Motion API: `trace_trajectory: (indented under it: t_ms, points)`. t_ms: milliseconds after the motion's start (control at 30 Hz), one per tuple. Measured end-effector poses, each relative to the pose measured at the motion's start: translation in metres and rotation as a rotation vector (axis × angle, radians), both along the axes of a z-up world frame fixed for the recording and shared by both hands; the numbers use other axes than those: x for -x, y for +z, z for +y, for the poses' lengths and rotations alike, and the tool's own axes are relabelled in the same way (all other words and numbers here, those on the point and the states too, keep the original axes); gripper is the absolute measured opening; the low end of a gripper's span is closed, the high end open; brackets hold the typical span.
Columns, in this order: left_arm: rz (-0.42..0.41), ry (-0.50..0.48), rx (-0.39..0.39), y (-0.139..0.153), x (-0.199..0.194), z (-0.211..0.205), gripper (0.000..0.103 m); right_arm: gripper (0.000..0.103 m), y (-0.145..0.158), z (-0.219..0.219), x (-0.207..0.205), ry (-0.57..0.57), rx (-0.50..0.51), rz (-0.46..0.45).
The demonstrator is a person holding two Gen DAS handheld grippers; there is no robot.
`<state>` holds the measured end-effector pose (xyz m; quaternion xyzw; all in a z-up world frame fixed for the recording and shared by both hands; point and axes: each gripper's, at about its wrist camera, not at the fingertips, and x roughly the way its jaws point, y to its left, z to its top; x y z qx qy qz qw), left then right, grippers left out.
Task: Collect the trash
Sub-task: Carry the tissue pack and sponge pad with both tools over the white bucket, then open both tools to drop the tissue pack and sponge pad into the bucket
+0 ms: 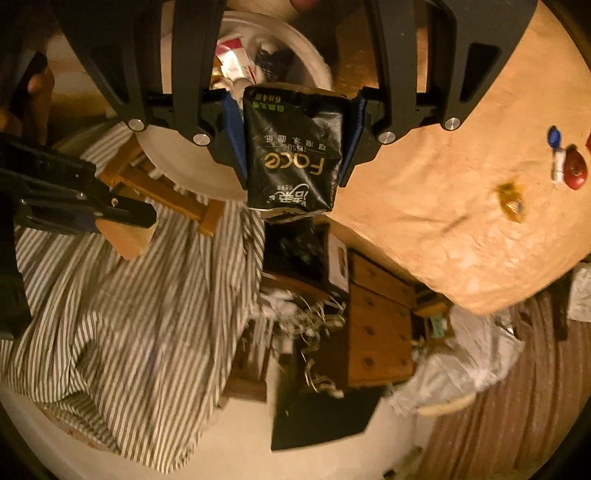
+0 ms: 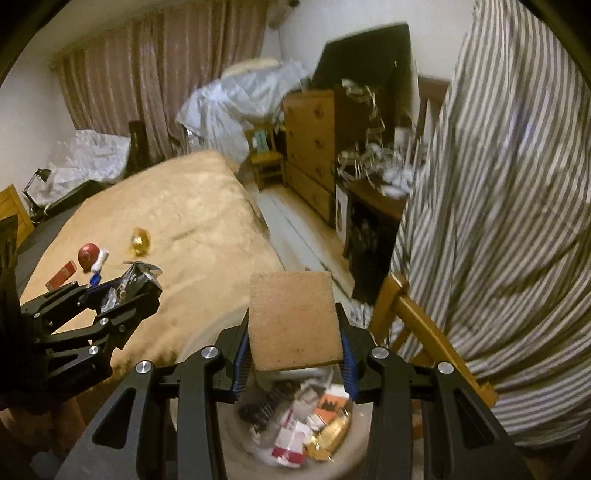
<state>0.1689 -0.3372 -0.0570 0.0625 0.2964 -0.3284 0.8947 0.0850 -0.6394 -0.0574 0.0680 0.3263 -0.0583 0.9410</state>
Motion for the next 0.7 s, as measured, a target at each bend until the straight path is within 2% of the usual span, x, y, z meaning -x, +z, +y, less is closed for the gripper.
trace_trajectory:
  t_ms: [200, 367, 467, 700]
  points:
    - [0.089, -0.041, -0.051, -0.020, -0.010, -0.018, 0.043, 0.041, -0.024, -0.022, -0.018, 0.021, -0.071, 0.140]
    - [0.132, -0.064, -0.079, -0.026, -0.016, -0.028, 0.043, 0.041, -0.042, -0.025, -0.026, 0.041, -0.113, 0.211]
    - [0.161, -0.089, -0.100, -0.032, -0.018, -0.036, 0.043, 0.041, -0.049, -0.027, -0.030, 0.049, -0.132, 0.233]
    - [0.169, -0.095, -0.116, -0.034, -0.020, -0.042, 0.043, 0.041, -0.051, -0.027, -0.030, 0.052, -0.137, 0.238]
